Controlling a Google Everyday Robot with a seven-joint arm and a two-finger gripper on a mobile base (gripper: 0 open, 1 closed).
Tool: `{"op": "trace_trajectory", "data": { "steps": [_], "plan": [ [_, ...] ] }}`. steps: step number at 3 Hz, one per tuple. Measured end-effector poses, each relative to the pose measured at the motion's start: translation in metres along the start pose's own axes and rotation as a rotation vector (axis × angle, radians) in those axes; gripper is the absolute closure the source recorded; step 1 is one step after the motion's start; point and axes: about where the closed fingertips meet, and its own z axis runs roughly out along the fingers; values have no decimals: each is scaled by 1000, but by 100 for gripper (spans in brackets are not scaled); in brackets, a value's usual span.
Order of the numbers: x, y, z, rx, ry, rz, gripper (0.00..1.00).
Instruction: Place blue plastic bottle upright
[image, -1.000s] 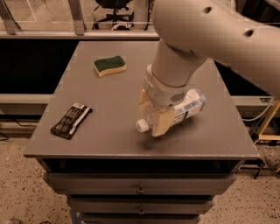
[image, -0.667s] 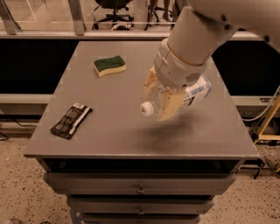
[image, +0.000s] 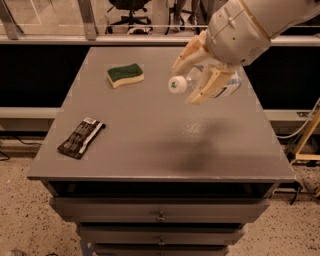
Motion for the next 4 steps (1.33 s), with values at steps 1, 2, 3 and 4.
{"op": "trace_trajectory", "data": {
  "steps": [1,2,3,4],
  "plan": [
    [-5,-14,-11,81,-207,24,100],
    [-6,-24,-16,163,-403,78,100],
    [1,-31,-15,219,-533,195,100],
    [2,-31,-14,223,-539,204,100]
  ]
}}
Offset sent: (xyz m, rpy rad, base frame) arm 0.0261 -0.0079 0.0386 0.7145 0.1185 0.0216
